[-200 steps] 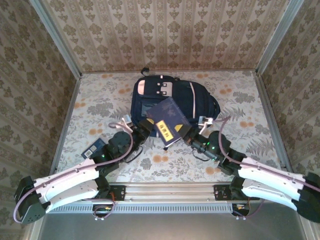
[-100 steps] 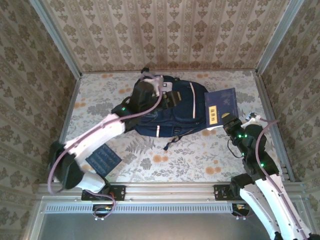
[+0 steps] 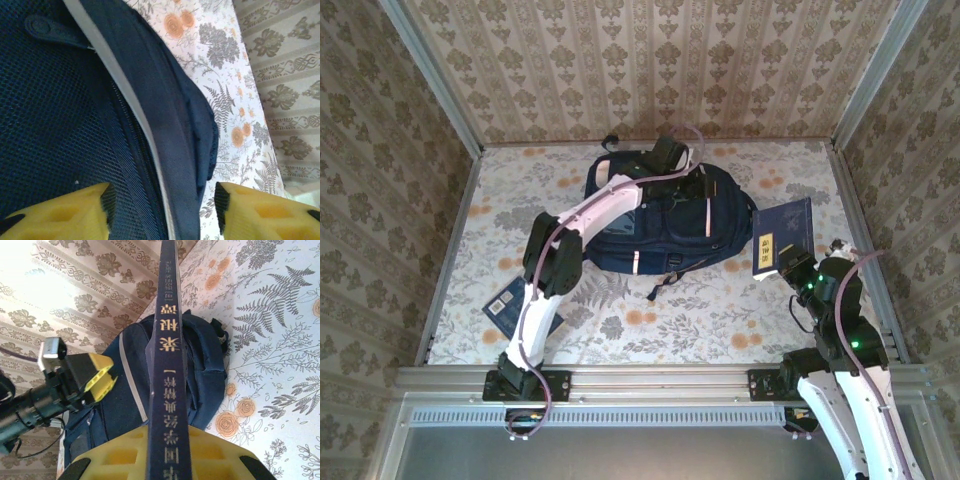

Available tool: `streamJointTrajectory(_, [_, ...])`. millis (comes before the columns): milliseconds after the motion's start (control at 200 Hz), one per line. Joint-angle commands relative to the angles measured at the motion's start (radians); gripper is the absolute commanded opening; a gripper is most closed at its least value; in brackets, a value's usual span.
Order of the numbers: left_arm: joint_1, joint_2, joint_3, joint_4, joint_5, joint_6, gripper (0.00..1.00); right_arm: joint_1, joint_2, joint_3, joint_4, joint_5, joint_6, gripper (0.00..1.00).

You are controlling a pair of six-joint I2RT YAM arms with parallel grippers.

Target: Pack the student bag

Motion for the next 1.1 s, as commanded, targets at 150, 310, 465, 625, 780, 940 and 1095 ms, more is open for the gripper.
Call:
streamJointTrajectory(150, [-0.018, 0.071, 0.132, -0.005, 0.069, -0.029, 0.49, -0.006, 0.014, -0.018, 0.05, 0.003, -0.041, 0.0])
streamJointTrajectory(310, [-0.013, 0.113, 0.132, 0.0, 0.085, -0.062, 0.44, -0.009, 0.02, -0.025, 0.058, -0.008, -0.034, 0.0])
streamJointTrajectory(465, [-0.012, 0.164, 0.137, 0.027, 0.108, -0.097, 0.41, -0.011, 0.019, -0.034, 0.059, -0.026, -0.02, 0.0])
streamJointTrajectory(625, [-0.013, 0.21, 0.196, -0.008, 0.099, -0.101, 0.4, -0.012, 0.01, -0.044, 0.05, -0.043, -0.004, 0.0])
streamJointTrajectory(780, [-0.009, 0.224, 0.259, -0.06, 0.105, -0.07, 0.02, -0.012, -0.003, -0.054, 0.05, -0.045, 0.003, 0.0])
streamJointTrajectory(940, [0.003, 0.134, 0.278, -0.143, 0.124, 0.018, 0.0, -0.012, -0.001, -0.024, 0.035, -0.046, -0.019, 0.0])
streamJointTrajectory(1095, [0.049, -0.017, 0.218, -0.189, 0.221, 0.054, 0.0, -0.012, 0.002, 0.027, 0.007, -0.039, -0.076, 0.0])
